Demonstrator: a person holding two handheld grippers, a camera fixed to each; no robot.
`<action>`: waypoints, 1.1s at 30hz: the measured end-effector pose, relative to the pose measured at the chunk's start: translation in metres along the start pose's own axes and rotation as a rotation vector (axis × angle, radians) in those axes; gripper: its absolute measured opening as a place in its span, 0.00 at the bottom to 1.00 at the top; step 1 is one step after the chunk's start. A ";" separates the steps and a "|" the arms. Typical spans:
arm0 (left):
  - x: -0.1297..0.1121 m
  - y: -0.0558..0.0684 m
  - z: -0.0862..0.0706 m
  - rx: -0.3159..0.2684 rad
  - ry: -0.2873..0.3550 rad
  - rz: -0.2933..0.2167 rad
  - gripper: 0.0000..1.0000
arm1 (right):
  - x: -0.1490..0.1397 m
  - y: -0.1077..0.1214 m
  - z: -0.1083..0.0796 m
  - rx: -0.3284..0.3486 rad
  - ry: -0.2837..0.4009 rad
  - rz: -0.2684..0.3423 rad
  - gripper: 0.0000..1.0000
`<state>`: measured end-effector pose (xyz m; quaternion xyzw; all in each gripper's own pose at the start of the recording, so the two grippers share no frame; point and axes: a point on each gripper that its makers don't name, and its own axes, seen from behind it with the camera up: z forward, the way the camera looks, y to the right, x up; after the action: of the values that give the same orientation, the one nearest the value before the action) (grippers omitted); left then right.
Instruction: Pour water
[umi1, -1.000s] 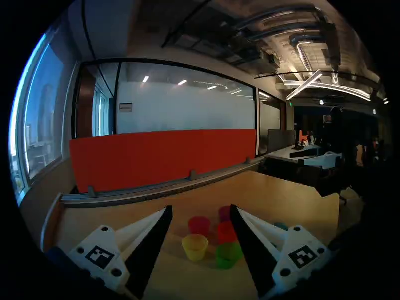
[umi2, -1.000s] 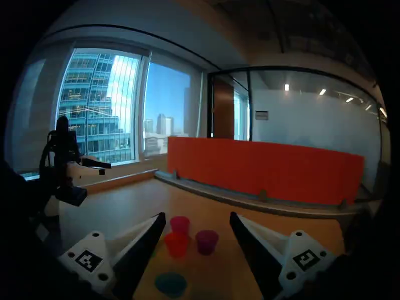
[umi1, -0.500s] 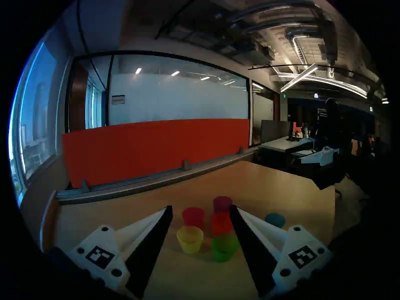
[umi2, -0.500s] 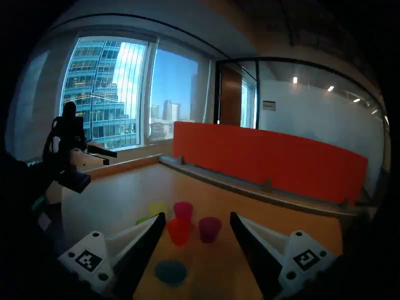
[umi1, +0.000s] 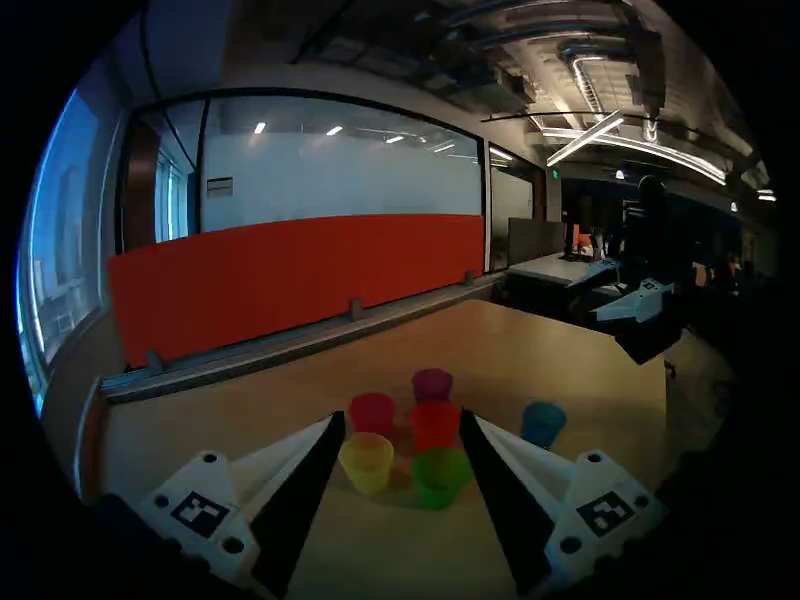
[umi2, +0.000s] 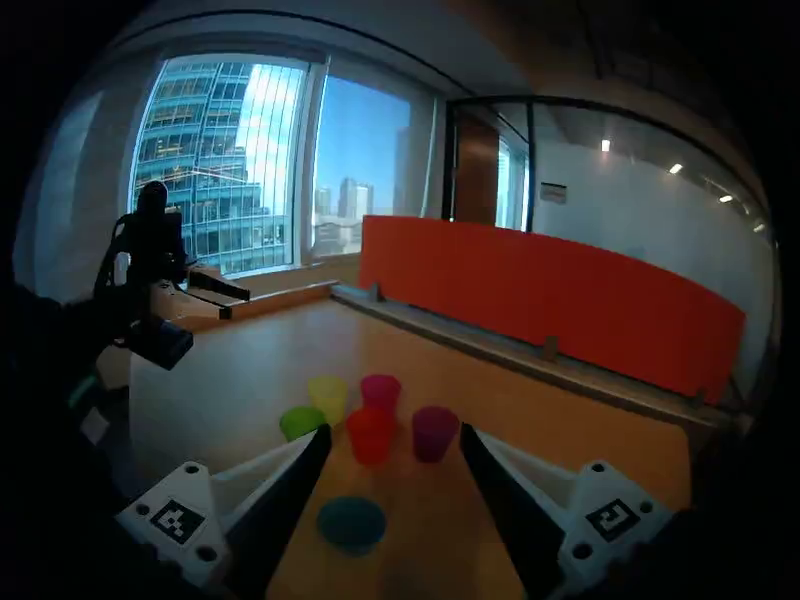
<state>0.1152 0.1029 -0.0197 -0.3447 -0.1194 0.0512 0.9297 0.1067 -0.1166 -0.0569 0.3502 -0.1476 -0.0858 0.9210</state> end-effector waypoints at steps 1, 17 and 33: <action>-0.004 0.001 0.002 -0.002 -0.007 0.002 0.84 | -0.003 -0.001 0.000 0.002 -0.007 -0.001 1.00; -0.048 0.012 0.020 -0.043 -0.080 -0.015 0.84 | -0.041 -0.007 0.006 0.027 -0.079 0.010 1.00; -0.084 0.024 0.028 -0.071 -0.133 0.002 0.84 | -0.083 -0.018 0.015 0.051 -0.160 -0.019 1.00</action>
<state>0.0262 0.1236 -0.0302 -0.3735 -0.1824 0.0707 0.9067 0.0228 -0.1173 -0.0754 0.3669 -0.2196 -0.1183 0.8962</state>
